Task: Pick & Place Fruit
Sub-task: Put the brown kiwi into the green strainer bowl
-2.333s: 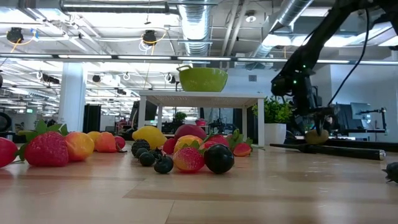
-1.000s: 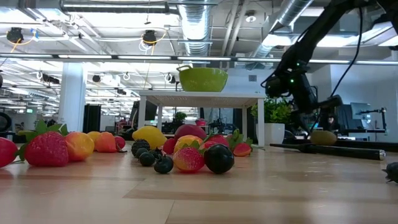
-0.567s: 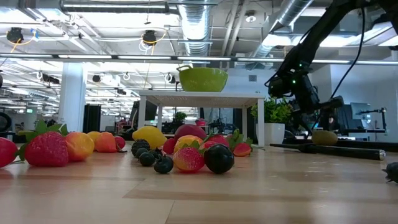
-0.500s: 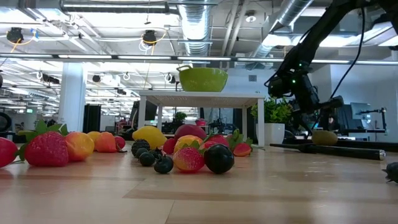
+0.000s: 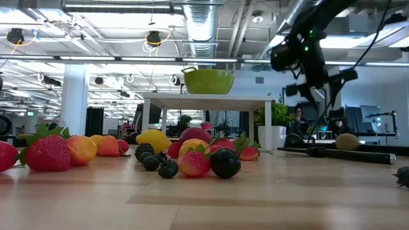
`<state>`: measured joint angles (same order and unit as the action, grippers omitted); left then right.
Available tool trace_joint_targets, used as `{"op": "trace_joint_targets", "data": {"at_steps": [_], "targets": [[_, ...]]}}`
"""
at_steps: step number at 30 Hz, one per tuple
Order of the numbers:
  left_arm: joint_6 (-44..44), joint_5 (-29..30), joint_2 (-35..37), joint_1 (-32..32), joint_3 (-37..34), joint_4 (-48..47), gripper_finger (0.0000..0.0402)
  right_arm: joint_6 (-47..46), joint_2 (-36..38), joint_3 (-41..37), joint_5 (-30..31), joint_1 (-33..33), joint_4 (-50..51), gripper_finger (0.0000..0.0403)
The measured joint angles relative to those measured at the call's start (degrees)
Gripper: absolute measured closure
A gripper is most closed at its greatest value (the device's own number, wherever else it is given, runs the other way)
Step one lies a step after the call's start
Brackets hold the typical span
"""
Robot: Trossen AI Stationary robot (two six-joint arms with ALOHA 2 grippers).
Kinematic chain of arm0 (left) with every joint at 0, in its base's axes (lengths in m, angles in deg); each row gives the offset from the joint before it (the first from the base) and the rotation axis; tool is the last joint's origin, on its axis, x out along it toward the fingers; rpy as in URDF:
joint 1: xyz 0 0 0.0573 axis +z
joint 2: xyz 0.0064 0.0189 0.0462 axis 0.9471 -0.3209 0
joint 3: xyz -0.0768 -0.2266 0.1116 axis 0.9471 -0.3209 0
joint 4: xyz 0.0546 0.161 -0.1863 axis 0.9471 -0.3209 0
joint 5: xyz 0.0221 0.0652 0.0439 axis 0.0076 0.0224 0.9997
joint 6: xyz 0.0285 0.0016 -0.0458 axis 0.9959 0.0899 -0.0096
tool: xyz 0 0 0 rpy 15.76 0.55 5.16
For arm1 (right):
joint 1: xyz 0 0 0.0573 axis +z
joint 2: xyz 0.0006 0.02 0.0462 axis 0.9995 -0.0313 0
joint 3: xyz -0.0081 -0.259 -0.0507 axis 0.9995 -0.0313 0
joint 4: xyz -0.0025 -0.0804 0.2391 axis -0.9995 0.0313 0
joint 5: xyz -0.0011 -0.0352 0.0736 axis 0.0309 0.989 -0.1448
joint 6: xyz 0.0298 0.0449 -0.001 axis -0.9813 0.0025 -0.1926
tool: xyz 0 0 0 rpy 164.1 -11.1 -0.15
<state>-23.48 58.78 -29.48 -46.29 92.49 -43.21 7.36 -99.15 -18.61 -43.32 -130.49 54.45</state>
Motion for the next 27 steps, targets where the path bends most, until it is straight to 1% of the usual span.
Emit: {"op": "trace_joint_targets", "data": {"at_steps": [3,7,11,16,19,27], "targets": [[0.0,0.0,0.0,0.0,0.0,0.1,0.0259,1.3,2.1,0.0,0.6,-1.5,0.0,0.0225],[0.0,0.0,0.0,0.0,0.0,0.1,0.0259,4.4,1.9,0.0,-0.7,-4.7,0.6,0.0227],[0.0,0.0,0.0,0.0,0.0,0.2,0.0259,12.4,-1.9,0.0,-5.4,-7.8,2.1,0.0230],[0.0,0.0,0.0,0.0,0.0,0.2,0.0259,19.6,-7.4,0.1,-6.9,-9.4,2.9,0.0230],[0.0,0.0,0.0,0.0,0.0,0.2,0.0259,23.6,-10.4,0.3,-6.9,-9.1,2.9,0.0229],[0.0,0.0,0.0,0.0,0.0,0.2,0.0259,30.5,-18.1,0.5,-6.1,-10.3,6.0,0.0227]]}}
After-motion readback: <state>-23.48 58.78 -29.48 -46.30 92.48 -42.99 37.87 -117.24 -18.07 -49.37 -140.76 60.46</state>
